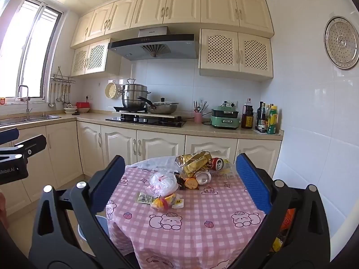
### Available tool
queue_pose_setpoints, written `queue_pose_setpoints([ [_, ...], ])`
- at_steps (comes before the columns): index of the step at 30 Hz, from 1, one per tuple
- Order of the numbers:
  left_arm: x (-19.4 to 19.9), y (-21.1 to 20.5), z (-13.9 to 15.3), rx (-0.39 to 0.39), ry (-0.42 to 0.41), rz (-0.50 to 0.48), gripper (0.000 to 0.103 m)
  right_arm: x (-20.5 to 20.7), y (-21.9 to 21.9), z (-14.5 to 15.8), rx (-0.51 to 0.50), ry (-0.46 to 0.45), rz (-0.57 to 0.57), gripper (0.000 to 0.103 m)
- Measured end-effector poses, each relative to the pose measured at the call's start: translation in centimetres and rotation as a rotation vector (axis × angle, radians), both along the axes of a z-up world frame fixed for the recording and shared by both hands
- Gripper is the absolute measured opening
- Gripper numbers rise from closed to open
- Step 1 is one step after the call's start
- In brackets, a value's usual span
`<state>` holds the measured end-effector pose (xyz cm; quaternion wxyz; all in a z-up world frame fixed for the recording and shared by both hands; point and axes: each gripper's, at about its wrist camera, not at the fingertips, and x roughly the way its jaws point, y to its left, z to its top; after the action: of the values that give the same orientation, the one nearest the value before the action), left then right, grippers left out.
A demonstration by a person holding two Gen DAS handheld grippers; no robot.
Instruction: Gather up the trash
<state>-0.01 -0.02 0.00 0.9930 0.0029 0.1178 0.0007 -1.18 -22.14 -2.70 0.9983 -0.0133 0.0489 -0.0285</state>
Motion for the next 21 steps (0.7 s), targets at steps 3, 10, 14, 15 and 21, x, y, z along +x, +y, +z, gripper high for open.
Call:
queue_pose_setpoints([
  [3, 0.0, 0.0, 0.0, 0.0, 0.001, 0.0, 0.095, 0.0, 0.1, -0.1, -0.002, -0.003, -0.002, 0.097],
  [10, 0.0, 0.0, 0.0, 0.003, 0.007, 0.0, 0.095, -0.2, -0.1, -0.4, 0.011, 0.001, 0.003, 0.097],
  [14, -0.3, -0.4, -1.1, 0.002, 0.009, -0.001, 0.095, -0.2, 0.2, -0.9, 0.008, 0.004, 0.006, 0.097],
  [15, -0.4, -0.4, -1.2, 0.002, 0.009, -0.001, 0.095, 0.5, 0.1, -1.2, 0.01, 0.012, 0.005, 0.097],
  [21, 0.5, -0.8, -1.9, 0.003, 0.017, -0.002, 0.095, 0.7, 0.1, -1.3, 0.015, 0.02, 0.005, 0.097],
])
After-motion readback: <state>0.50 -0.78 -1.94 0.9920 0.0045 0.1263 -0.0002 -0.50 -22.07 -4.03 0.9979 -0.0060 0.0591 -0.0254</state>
